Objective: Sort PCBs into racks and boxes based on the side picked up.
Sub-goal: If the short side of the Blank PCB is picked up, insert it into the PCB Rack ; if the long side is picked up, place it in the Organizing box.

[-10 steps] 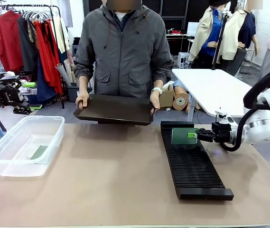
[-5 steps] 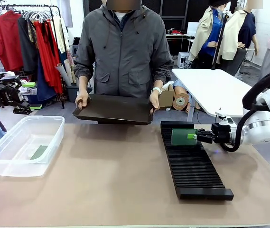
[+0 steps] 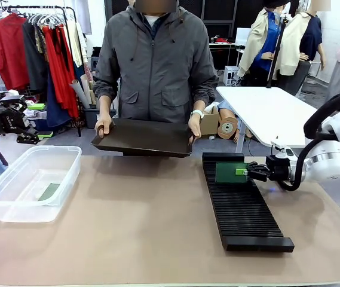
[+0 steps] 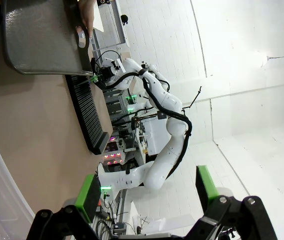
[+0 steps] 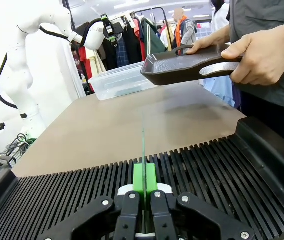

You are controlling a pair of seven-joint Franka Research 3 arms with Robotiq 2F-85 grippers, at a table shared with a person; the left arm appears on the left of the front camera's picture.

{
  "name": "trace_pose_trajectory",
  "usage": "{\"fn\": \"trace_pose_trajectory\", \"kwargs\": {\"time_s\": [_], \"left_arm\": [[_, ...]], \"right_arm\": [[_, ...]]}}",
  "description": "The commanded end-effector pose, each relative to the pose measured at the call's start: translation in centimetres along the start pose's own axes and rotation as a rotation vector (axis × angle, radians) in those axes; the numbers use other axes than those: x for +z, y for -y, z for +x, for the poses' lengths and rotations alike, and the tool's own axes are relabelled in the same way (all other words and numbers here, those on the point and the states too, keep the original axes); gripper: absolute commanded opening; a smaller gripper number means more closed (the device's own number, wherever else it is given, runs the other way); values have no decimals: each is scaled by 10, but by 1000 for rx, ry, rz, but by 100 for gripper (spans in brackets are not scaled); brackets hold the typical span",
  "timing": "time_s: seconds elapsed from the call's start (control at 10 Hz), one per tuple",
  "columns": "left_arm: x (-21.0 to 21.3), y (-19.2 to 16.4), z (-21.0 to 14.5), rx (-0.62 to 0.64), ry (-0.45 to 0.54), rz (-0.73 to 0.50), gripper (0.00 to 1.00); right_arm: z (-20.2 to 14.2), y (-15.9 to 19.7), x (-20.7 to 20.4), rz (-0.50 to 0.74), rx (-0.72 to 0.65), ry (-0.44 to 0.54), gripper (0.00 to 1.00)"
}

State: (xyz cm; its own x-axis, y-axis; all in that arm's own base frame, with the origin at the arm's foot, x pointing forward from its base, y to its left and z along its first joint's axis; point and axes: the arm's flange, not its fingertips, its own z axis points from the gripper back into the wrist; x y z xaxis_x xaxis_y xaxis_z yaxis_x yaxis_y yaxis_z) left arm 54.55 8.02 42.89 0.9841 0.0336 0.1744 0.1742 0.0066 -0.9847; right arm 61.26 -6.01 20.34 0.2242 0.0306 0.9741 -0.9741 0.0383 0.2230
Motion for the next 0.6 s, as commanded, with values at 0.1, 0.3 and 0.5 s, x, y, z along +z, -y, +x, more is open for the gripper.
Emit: {"fn": "trace_pose_trajectory", "kwargs": {"time_s": [0.1, 0.3, 0.5], "left_arm": [[0, 3, -3, 3, -2, 11, 100], [0, 3, -3, 3, -2, 11, 100], [0, 3, -3, 3, -2, 11, 100]], "right_arm": [[0, 5, -1, -3, 46, 22, 0], [0, 7, -1, -10, 48, 10, 0], [-1, 10, -1, -9, 51, -31, 0]]}}
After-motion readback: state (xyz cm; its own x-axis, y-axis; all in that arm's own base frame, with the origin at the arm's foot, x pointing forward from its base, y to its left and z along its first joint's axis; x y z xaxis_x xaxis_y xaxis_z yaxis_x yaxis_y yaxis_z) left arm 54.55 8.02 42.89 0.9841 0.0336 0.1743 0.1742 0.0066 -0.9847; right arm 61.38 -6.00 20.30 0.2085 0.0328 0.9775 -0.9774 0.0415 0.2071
